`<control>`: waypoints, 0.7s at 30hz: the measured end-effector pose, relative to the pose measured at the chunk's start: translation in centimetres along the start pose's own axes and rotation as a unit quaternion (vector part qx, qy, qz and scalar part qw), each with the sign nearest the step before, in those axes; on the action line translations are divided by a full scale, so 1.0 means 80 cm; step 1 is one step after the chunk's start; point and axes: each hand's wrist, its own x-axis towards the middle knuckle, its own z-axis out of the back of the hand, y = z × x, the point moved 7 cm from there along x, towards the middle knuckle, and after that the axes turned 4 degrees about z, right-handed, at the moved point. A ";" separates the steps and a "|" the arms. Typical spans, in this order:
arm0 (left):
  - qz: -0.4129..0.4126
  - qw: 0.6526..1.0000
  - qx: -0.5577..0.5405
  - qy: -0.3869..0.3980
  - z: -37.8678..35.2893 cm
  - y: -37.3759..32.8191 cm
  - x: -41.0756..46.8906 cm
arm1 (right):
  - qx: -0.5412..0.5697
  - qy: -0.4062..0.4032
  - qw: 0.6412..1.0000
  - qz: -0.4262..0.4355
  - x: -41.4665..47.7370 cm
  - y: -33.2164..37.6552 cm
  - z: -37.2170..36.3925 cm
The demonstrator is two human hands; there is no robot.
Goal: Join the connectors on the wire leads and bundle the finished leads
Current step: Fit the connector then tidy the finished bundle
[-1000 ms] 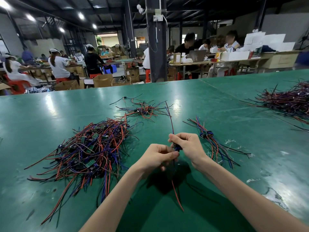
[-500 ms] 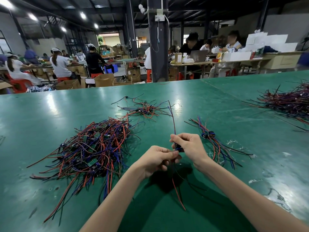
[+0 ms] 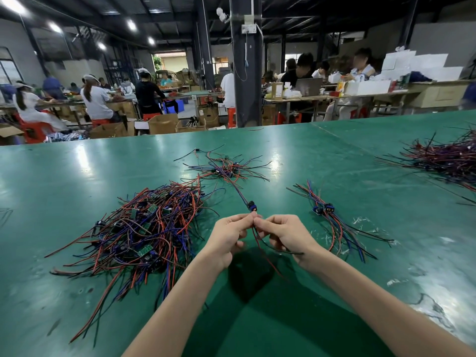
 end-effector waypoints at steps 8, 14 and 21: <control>0.012 1.000 -0.012 0.012 -0.003 0.003 0.000 | 0.020 0.067 0.997 -0.026 -0.007 -0.005 -0.013; -0.008 0.999 -0.033 -0.015 0.001 0.002 0.003 | 0.054 0.109 0.990 -0.078 -0.015 -0.012 -0.025; -0.016 0.999 -0.043 -0.016 -0.006 0.009 0.002 | -0.049 0.114 0.992 -0.018 -0.017 -0.002 -0.030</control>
